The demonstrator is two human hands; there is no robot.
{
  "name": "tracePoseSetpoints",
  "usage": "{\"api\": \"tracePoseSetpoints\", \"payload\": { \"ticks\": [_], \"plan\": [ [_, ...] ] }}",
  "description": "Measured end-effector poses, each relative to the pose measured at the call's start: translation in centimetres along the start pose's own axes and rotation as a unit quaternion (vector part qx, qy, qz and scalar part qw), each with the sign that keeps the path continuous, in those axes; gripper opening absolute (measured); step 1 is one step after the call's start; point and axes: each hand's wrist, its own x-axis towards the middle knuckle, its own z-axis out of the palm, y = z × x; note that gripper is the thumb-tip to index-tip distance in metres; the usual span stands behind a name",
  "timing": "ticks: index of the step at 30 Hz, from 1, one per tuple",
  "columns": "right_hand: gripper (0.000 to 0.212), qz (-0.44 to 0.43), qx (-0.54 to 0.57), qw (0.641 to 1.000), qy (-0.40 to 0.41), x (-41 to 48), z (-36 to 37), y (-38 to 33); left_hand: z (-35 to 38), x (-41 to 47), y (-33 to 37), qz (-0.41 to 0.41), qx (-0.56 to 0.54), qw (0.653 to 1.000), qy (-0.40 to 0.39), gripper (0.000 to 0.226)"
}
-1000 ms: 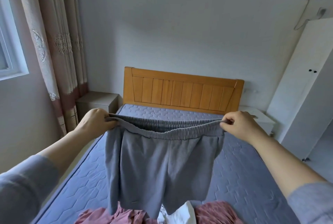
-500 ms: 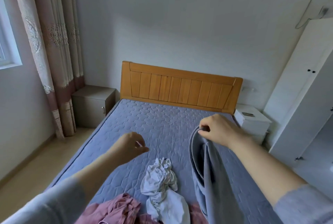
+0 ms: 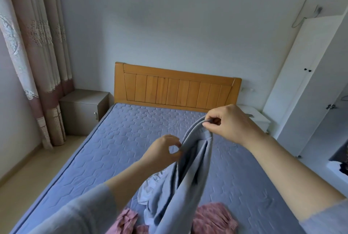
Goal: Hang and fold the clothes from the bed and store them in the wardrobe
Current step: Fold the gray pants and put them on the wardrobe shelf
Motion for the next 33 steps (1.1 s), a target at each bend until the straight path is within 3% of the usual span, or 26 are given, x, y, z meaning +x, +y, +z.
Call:
{"api": "tracePoseSetpoints", "payload": {
  "ticks": [5, 10, 15, 18, 26, 29, 33],
  "plan": [
    [0.013, 0.027, 0.057, 0.997, 0.037, -0.3, 0.1, 0.3, -1.2, -2.1, -1.5, -0.027, -0.017, 0.999, 0.030, 0.023],
    [0.006, 0.024, 0.086, 0.993, 0.081, 1.0, -0.3, -0.3, -3.2, -3.5, -2.6, 0.024, 0.042, 0.996, 0.071, 0.030],
    [0.007, -0.002, 0.093, 0.991, 0.094, 2.3, -0.2, -2.0, -3.3, -3.8, -3.2, -0.011, 0.031, 0.998, 0.049, 0.024],
    [0.008, -0.010, 0.104, 0.990, 0.096, 3.0, -0.1, -2.9, -1.4, -3.6, -3.1, -0.030, 0.030, 0.998, 0.042, 0.005],
    [0.009, -0.020, 0.101, 0.981, 0.167, 2.4, -2.6, -1.3, 2.3, -3.5, -4.9, -0.138, 0.036, 0.990, -0.005, 0.029],
    [0.010, 0.028, 0.086, 0.977, 0.194, 0.6, -2.7, 1.2, 1.6, -3.3, -5.4, -0.144, 0.096, 0.985, -0.027, 0.036],
    [0.014, 0.087, 0.071, 0.968, 0.223, -1.9, -1.8, 4.2, -0.4, -3.3, -6.2, -0.149, 0.169, 0.974, -0.040, 0.030]
  ]
}}
